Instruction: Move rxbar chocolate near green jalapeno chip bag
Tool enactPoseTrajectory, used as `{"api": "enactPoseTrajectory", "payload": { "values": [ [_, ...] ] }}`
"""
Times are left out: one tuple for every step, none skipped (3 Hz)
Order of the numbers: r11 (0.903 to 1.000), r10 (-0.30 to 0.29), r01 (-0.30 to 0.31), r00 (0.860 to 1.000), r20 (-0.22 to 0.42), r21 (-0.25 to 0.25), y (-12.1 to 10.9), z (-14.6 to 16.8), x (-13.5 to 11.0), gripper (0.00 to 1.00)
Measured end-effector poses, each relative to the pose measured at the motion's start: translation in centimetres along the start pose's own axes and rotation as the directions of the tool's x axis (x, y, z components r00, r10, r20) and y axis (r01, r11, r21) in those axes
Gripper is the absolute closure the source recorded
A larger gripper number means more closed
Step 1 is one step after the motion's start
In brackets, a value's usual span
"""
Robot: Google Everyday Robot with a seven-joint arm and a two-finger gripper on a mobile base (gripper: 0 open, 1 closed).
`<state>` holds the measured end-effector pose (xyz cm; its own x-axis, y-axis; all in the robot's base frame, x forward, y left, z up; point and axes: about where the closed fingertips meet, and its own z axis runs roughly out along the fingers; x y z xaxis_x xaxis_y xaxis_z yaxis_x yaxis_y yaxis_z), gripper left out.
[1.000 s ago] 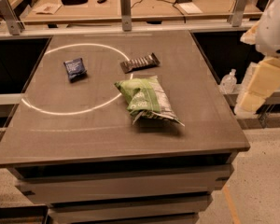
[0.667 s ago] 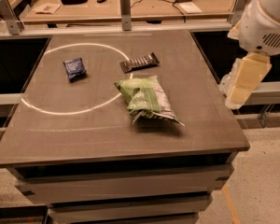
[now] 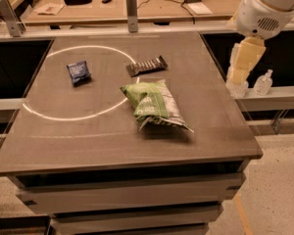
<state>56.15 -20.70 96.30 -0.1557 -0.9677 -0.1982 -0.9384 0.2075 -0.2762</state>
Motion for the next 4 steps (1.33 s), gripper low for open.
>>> {"api": "enactPoseTrajectory", "payload": {
  "values": [
    [0.9975,0.009,0.001,0.991,0.131,-0.070,-2.6,1.9,-0.2,0.00],
    [0.9969,-0.027,0.049,0.948,0.318,-0.061,-4.9,1.3,-2.6,0.00],
    [0.9922,-0.120,0.122,0.885,0.450,0.025,-6.4,-0.5,-6.0,0.00],
    [0.9922,-0.120,0.122,0.885,0.450,0.025,-6.4,-0.5,-6.0,0.00]
  ]
}}
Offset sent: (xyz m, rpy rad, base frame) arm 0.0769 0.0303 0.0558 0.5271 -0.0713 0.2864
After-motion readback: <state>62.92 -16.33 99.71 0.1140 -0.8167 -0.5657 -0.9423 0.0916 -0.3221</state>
